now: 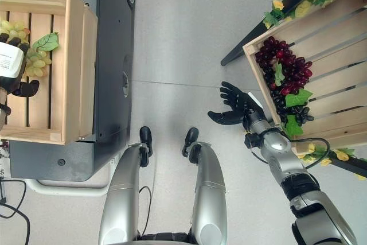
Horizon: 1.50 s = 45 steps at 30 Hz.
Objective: Pick up the fruits from the basket on one side to the basket on the other side
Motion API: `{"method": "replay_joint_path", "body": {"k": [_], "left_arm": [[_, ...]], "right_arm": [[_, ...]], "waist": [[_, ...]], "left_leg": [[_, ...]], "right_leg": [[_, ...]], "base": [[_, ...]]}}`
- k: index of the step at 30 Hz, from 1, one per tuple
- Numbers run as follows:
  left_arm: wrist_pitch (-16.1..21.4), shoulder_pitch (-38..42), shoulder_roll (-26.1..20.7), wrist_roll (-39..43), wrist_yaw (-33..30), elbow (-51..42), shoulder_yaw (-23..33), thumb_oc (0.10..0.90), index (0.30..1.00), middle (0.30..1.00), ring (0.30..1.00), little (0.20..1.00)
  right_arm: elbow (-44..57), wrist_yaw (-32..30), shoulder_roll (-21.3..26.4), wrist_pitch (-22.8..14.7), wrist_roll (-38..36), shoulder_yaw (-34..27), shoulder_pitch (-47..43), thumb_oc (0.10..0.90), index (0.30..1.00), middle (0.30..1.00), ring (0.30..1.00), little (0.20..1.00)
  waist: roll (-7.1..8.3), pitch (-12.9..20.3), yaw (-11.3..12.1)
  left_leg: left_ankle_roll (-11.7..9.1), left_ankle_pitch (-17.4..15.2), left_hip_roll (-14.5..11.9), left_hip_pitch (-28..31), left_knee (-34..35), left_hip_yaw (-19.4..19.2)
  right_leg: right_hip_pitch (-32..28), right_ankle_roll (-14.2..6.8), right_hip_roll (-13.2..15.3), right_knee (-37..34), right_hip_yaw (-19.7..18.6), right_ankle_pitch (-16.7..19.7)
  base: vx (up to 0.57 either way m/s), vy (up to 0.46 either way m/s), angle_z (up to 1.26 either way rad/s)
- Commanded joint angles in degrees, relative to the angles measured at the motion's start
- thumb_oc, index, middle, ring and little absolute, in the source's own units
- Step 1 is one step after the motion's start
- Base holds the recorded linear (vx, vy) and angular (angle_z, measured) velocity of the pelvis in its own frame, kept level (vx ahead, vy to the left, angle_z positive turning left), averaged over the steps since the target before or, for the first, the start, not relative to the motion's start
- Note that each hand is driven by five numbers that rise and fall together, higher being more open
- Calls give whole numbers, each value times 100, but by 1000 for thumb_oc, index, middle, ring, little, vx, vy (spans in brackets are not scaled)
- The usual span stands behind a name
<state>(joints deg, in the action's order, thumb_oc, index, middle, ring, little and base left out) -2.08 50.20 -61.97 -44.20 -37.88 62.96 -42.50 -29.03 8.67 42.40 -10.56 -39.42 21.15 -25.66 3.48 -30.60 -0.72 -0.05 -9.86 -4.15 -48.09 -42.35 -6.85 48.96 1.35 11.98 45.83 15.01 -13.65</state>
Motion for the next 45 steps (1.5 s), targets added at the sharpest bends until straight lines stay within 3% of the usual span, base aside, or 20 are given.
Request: {"method": "replay_joint_path", "body": {"k": [1,9,12,17,20,21,22,23,24,33,40,45], "left_arm": [[-717,308,-654,226,-84,87,119,800,900,900,900,900],[-829,392,-696,181,168,92,135,800,900,900,900,900],[-690,390,-695,213,224,78,171,800,900,900,900,900],[30,510,-651,243,182,-60,76,800,900,900,900,900],[767,645,-627,119,166,-244,-78,800,900,900,900,900],[814,662,-626,128,174,-257,-95,772,858,858,858,858],[1035,681,-614,133,193,-351,-154,596,594,594,594,594],[1058,692,-619,116,232,-385,-188,452,378,378,378,378],[1121,691,-628,229,310,-503,-235,400,300,300,300,300],[1105,699,-681,437,710,-714,-337,400,300,300,300,300],[550,501,-765,578,1063,-740,-240,400,300,300,300,300],[559,211,-738,835,859,-731,122,400,300,300,300,300]], "right_arm": [[310,279,680,-543,-410,-143,-71,800,900,900,900,900],[375,329,694,-542,-473,-118,-118,800,900,900,900,900],[407,300,693,-522,-472,-96,-138,800,900,900,900,900],[453,243,673,-516,-477,-104,-163,800,900,900,900,900],[488,249,662,-515,-462,-116,-138,800,900,900,900,900],[493,249,659,-518,-455,-120,-129,800,900,900,900,900],[546,213,654,-508,-440,-115,-117,800,900,900,900,900],[557,220,659,-519,-435,-131,-97,800,900,900,900,900],[592,210,662,-521,-423,-168,-63,800,900,900,900,900],[577,256,711,-575,-514,-234,-12,800,900,900,900,900],[648,298,749,-571,-570,-357,105,800,900,900,900,900],[659,251,706,-533,-514,-405,160,800,900,900,900,900]], "waist": [[-261,80,8],[-251,80,48],[-254,80,59],[-236,80,64],[-204,80,47],[-201,80,48],[-192,80,44],[-192,80,41],[-193,80,34],[-212,80,22],[-317,80,16],[-384,80,36]], "left_leg": [[230,-181,116,380,336,-479],[250,-193,143,331,344,-464],[244,-188,153,319,353,-461],[265,-209,158,288,340,-468],[281,-220,151,290,355,-461],[282,-221,151,292,357,-462],[283,-218,150,296,371,-459],[287,-216,149,300,380,-464],[292,-221,154,314,391,-462],[304,-257,149,407,394,-474],[292,-253,174,574,481,-525],[270,-238,191,637,498,-546]], "right_leg": [[-429,-101,-224,-517,-101,355],[-389,-124,-189,-508,-73,371],[-390,-131,-180,-523,-72,378],[-356,-146,-177,-495,-62,385],[-363,-164,-197,-517,-62,402],[-365,-165,-197,-520,-61,404],[-369,-175,-206,-538,-64,419],[-364,-180,-207,-540,-65,428],[-375,-195,-216,-553,-77,437],[-450,-231,-231,-591,-100,460],[-556,-232,-193,-621,-98,426],[-605,-209,-152,-615,-88,390]], "base": [[0,0,0],[2,22,1],[1,17,3],[-1,7,2],[0,0,0],[0,0,0],[0,0,0],[0,0,0],[0,0,0],[-2,-3,-1],[0,0,0],[2,-1,-5]]}}
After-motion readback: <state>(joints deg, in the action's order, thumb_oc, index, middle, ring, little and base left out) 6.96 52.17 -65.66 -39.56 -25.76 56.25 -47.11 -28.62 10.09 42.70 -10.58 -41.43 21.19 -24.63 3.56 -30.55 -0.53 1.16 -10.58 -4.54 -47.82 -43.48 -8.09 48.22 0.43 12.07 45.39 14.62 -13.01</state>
